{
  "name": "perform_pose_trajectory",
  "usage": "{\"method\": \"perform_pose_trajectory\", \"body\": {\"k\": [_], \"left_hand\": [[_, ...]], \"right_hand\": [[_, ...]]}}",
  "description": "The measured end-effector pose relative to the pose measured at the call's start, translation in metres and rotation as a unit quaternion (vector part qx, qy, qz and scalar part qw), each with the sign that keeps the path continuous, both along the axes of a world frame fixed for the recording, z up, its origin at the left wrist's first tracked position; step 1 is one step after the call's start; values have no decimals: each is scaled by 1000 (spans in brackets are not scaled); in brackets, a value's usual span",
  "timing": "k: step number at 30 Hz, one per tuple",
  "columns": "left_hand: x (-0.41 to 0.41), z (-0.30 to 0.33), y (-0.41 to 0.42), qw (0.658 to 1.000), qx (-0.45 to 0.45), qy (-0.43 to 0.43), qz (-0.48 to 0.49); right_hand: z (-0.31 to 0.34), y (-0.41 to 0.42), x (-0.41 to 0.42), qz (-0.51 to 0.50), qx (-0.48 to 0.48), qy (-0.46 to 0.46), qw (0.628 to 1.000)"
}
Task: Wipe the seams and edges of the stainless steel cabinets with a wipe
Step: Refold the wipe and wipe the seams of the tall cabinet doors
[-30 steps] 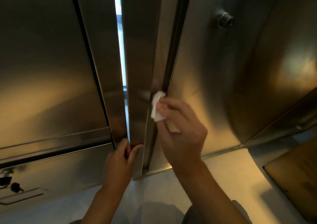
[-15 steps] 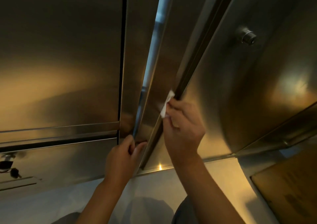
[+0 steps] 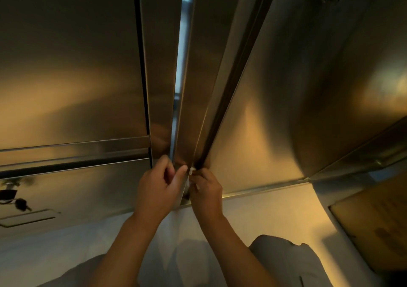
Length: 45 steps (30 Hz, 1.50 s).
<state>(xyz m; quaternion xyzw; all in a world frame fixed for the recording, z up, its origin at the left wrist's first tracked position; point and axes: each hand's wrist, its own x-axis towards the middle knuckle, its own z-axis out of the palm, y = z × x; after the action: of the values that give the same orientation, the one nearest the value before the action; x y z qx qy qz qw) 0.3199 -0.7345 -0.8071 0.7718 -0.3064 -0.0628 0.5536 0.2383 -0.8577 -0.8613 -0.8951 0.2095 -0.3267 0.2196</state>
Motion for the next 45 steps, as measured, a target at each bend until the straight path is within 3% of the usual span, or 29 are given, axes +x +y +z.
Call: {"method": "perform_pose_trajectory", "body": {"k": [4,9,14,18,24,31,37,42,45], "left_hand": [[2,-2,1,1000,14,0,6],[2,-3,-1,999,18,26,7],[5,-8,-2,1000,25,7,9],[3,-9,-5,1000,12,3,14],[2,-12,-7,1000,-16,17,16],[-1,-15,-7,998,-46,47,22],[-4,-16,-7,996,-56,66,25],[0,-20,-4,997,-37,67,23],[0,-19,-4,997,-29,63,20]], "right_hand": [[20,2,-8,-11,35,-42,998],[93,5,-23,-7,112,-218,969],[120,13,-7,25,219,-251,943],[87,14,-3,13,236,-234,943],[20,18,-2,-25,225,-121,967],[-8,22,2,-60,255,-84,961],[-28,19,-2,-81,383,-46,919],[-46,26,-6,-158,501,-16,851],[-23,27,-9,-161,451,-50,876]]}}
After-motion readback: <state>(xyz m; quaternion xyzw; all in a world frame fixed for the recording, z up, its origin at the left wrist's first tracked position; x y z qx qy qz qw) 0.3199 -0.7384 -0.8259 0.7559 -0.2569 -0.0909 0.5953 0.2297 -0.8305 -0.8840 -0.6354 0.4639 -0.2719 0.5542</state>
